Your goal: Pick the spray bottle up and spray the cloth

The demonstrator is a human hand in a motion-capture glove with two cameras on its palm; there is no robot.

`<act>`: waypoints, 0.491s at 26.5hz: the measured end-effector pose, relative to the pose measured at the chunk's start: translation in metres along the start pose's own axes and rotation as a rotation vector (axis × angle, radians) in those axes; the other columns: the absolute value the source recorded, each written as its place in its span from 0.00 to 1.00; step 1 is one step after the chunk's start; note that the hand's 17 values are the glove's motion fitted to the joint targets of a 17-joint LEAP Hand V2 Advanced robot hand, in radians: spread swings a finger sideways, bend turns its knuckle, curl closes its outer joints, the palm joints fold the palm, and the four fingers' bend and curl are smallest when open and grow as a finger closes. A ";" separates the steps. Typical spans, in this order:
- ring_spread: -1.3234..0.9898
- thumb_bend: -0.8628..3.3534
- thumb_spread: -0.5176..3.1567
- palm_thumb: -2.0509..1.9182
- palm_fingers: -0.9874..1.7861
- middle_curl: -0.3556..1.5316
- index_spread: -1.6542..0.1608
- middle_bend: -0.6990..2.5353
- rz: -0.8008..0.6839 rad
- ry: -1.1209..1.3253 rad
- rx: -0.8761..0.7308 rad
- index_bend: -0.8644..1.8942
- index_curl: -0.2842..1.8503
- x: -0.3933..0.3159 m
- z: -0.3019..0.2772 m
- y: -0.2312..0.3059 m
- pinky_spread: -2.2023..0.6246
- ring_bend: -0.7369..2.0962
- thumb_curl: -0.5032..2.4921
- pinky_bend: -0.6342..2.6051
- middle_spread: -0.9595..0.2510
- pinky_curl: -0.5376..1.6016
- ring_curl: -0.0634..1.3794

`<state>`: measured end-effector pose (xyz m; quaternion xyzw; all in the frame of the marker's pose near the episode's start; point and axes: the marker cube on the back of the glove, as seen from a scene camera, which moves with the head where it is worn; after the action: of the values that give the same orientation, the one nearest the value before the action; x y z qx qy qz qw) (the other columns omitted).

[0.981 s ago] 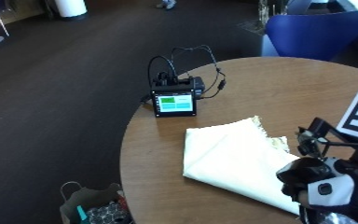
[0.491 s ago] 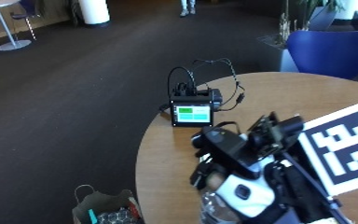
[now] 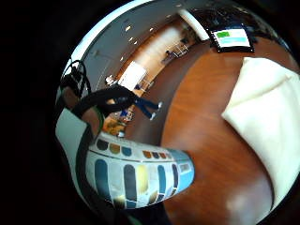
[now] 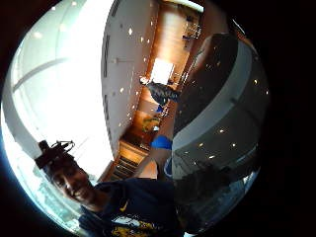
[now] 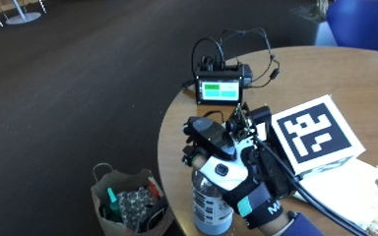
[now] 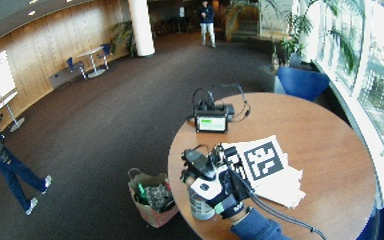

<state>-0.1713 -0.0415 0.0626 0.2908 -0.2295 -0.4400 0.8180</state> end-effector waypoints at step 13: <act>0.48 0.20 0.32 0.74 0.71 0.45 0.74 0.39 -0.083 0.178 -0.123 0.29 0.20 -0.018 -0.012 0.011 0.69 0.49 0.43 0.38 0.68 0.44 0.36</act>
<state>-0.1664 -0.0177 0.0593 0.2873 -0.1164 -0.4594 0.8323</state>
